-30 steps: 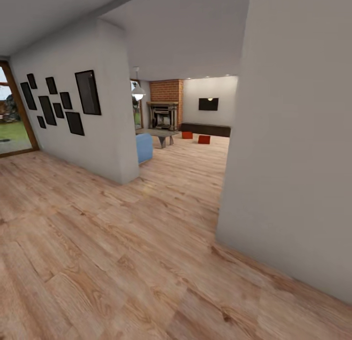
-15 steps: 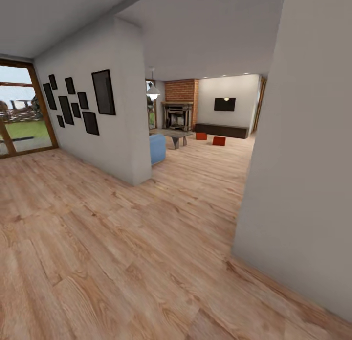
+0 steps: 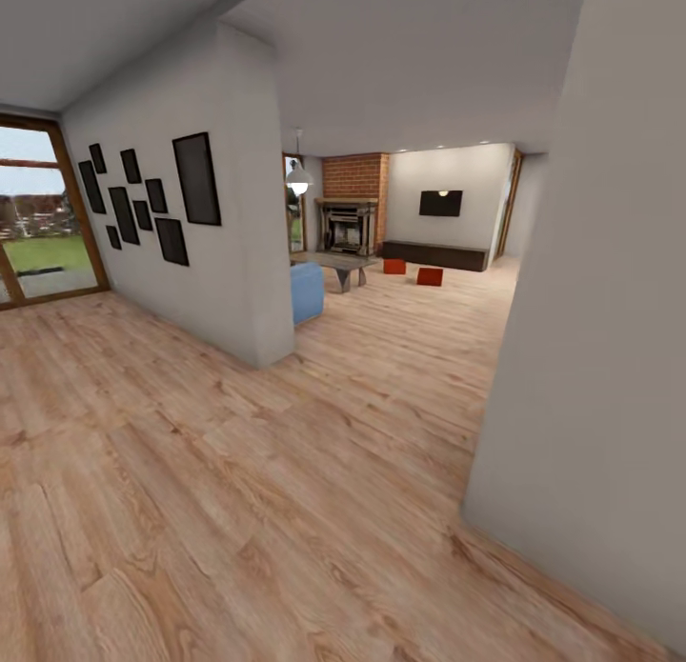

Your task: Move the two storage containers from the living room to the garage. In the garage, place one container on the floor and stack the other container on top of it (either order is fine).

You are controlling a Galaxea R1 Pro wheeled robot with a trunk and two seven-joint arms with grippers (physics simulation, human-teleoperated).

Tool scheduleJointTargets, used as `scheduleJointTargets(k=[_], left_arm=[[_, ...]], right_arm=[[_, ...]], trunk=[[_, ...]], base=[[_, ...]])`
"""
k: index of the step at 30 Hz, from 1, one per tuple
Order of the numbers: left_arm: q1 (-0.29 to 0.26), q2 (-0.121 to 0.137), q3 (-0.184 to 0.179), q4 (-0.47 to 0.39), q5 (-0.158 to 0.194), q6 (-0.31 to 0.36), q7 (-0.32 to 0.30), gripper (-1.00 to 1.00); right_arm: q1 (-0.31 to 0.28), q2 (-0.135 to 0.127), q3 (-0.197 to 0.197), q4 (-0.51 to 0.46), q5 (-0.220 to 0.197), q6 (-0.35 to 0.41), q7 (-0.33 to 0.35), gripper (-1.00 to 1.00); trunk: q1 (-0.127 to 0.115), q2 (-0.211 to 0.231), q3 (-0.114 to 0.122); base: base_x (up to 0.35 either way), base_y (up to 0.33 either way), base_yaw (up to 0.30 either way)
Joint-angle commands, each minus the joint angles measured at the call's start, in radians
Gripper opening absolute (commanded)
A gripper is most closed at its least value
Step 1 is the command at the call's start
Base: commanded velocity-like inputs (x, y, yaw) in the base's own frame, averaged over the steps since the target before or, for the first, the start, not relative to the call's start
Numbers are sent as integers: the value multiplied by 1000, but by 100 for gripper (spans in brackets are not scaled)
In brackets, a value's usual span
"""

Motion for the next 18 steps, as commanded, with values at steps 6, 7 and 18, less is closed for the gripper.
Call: scheduleJointTargets(k=[6,7,18], left_arm=[[-2,0,2,4,1,-5,-1,100],[-2,0,2,4,1,-5,-1,100],[-2,0,2,4,1,-5,-1,100]], right_arm=[[1,0,1,-2,0,-1,-4,100],[1,0,1,-2,0,-1,-4,100],[1,0,1,-2,0,-1,-4,100]], trunk=[[1,0,-1],[1,0,-1],[1,0,-1]], base=[[327,0,0],[326,0,0],[326,0,0]])
